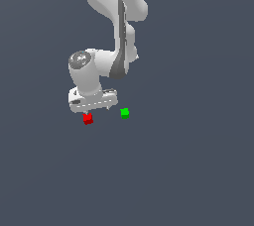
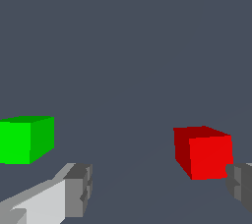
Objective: Stack the red cube on top of the green cube.
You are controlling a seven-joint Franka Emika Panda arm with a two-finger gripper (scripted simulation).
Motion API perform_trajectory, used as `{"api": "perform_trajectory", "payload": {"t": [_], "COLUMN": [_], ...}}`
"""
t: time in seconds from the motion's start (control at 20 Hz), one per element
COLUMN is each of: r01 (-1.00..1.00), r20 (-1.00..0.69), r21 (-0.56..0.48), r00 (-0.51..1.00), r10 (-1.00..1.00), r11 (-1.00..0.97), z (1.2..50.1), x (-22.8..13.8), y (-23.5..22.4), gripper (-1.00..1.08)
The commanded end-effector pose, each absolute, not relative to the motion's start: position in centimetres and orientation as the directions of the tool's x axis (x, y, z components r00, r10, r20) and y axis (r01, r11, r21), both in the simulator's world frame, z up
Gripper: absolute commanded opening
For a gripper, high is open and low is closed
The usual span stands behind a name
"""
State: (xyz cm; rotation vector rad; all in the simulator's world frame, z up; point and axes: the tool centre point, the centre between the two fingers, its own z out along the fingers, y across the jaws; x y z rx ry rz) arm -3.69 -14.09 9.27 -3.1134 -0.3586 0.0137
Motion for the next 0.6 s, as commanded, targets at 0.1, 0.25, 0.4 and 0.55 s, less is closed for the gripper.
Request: {"api": "perform_trajectory", "payload": {"t": [0.1,0.25,0.4,0.55], "r01": [0.263,0.278,0.289,0.295], "r20": [-0.004,-0.002,-0.001,0.0], "r21": [-0.004,-0.002,-0.001,0.0], "r00": [0.965,0.961,0.957,0.956], "r10": [0.263,0.278,0.289,0.295], "r11": [-0.965,-0.961,-0.957,-0.956], "z": [8.1,7.6,7.2,7.0], "x": [-3.7,-3.7,-3.5,-3.5], "y": [-17.2,-18.6,-19.6,-20.2], "gripper": [1.0,1.0,1.0,1.0]}}
